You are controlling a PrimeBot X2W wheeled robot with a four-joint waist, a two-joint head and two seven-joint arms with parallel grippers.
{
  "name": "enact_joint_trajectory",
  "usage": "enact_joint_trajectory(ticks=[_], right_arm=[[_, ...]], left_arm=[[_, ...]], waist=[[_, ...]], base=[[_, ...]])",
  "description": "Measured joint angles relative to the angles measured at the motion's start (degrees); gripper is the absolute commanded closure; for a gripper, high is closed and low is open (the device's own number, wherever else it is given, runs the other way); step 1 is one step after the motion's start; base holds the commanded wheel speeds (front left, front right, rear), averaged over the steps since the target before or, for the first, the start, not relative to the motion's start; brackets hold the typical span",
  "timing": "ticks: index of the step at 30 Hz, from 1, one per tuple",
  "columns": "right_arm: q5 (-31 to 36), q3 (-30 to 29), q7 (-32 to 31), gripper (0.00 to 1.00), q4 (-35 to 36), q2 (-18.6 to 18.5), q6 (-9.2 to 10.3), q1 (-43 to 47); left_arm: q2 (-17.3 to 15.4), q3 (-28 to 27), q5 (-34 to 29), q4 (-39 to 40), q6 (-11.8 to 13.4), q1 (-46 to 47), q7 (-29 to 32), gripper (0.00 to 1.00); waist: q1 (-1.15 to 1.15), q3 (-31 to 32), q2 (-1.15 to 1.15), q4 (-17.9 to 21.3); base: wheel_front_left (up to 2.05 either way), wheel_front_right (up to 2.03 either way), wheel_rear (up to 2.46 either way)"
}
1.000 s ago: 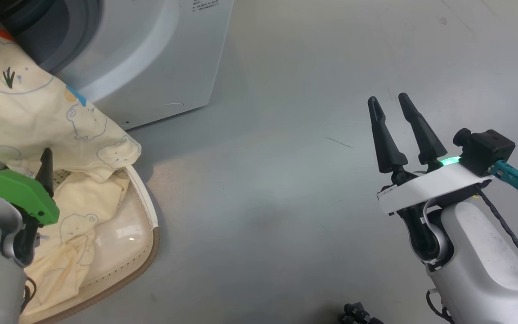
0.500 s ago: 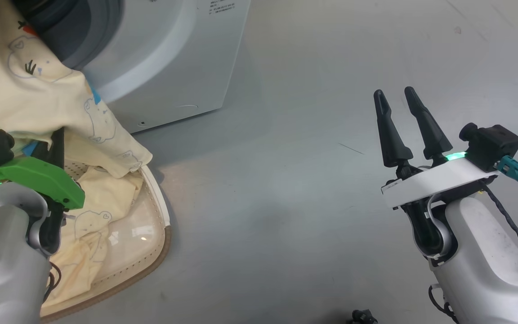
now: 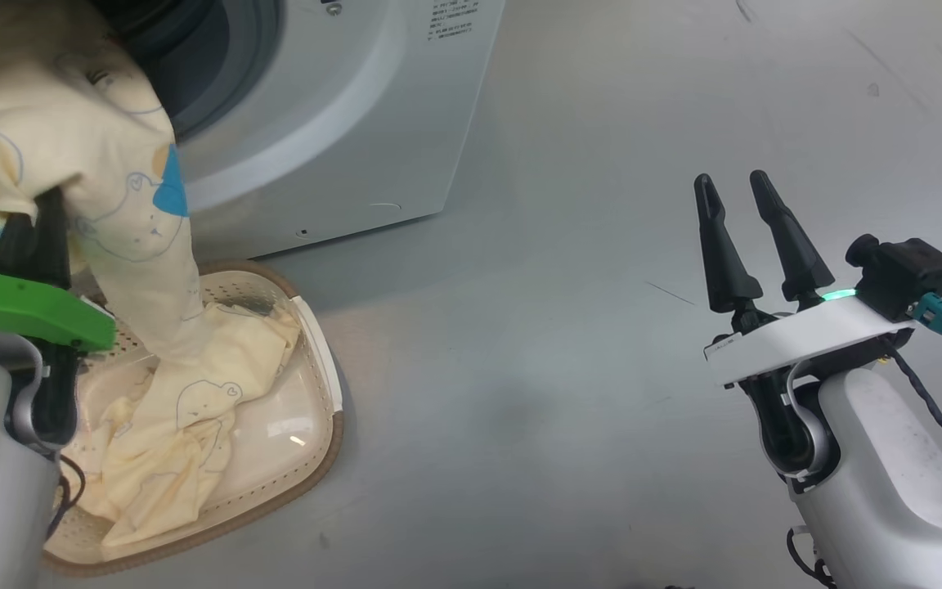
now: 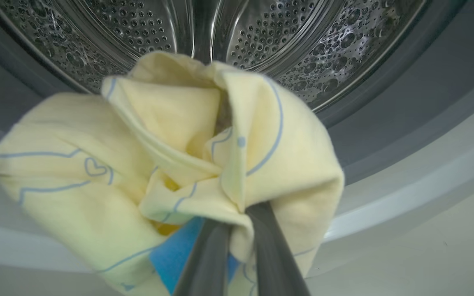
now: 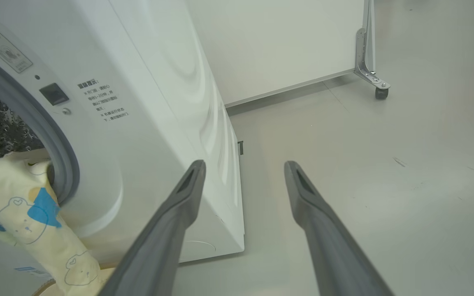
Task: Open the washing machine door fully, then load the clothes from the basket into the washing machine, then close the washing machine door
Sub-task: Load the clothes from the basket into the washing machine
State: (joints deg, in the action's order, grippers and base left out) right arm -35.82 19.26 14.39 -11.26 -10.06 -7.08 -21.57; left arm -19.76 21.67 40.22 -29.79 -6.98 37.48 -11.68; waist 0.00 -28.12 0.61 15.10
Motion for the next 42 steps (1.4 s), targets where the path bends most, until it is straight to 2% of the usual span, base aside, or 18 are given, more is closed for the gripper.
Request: enact_joint_trajectory(ticks=[6,14,20,23,30,33,34,35,42], right_arm=[[0.0,2.0,0.0,0.00,0.1,0.0,0.00,0.2],[-0.1,3.9,0.0,0.00,0.3,0.9,0.00,0.2],[-0.4,4.7,0.0,0.00,0.3,2.0,0.00,0.1],[-0.5,4.7,0.0,0.00,0.3,2.3,0.00,0.0],[-0.5,3.3,0.0,0.00,0.4,2.5,0.00,-0.5],[-0.5,2.9,0.0,0.00,0.4,2.5,0.00,-0.8],[-0.5,2.8,0.0,0.00,0.3,2.5,0.00,-0.9],[-0.5,2.7,0.0,0.00,0.3,2.5,0.00,-1.0],[-0.3,2.6,0.0,0.00,0.2,2.2,0.00,-1.0]], left_arm=[[-2.5,-1.2,0.0,1.0,0.0,4.1,1.7,1.00],[-5.6,-0.9,-1.1,-3.9,0.1,13.1,9.5,1.00],[-7.2,-1.2,-2.6,-7.6,2.1,19.4,12.9,1.00],[-7.6,-1.8,-3.7,-7.9,2.9,22.7,12.4,1.00],[-6.9,-5.1,-6.7,-4.8,4.7,31.8,0.3,1.00],[-5.6,-3.9,-6.9,-8.1,4.7,31.3,0.6,1.00],[-4.9,-3.2,-6.9,-9.9,4.7,30.7,1.6,0.53],[-4.1,-2.8,-6.8,-11.8,4.9,29.8,3.1,0.00],[-3.3,-1.0,-6.8,-15.7,5.0,27.0,4.4,0.00]], waist=[[0.00,0.3,0.00,-0.6],[0.00,-1.1,0.00,1.7],[0.00,-2.7,0.00,4.7],[0.00,-3.6,0.00,6.4],[0.00,-5.8,0.00,9.1],[0.00,-6.4,0.00,9.4],[0.00,-6.5,0.00,9.3],[0.00,-6.4,0.00,9.1],[0.00,-5.9,0.00,7.5]], base=[[0.00,0.00,0.00],[0.00,0.00,0.00],[0.00,0.00,0.00],[0.00,0.00,0.00],[0.00,0.00,0.00],[0.00,0.00,0.00],[0.00,0.00,0.00],[0.00,0.00,0.00],[0.00,0.00,0.00]])
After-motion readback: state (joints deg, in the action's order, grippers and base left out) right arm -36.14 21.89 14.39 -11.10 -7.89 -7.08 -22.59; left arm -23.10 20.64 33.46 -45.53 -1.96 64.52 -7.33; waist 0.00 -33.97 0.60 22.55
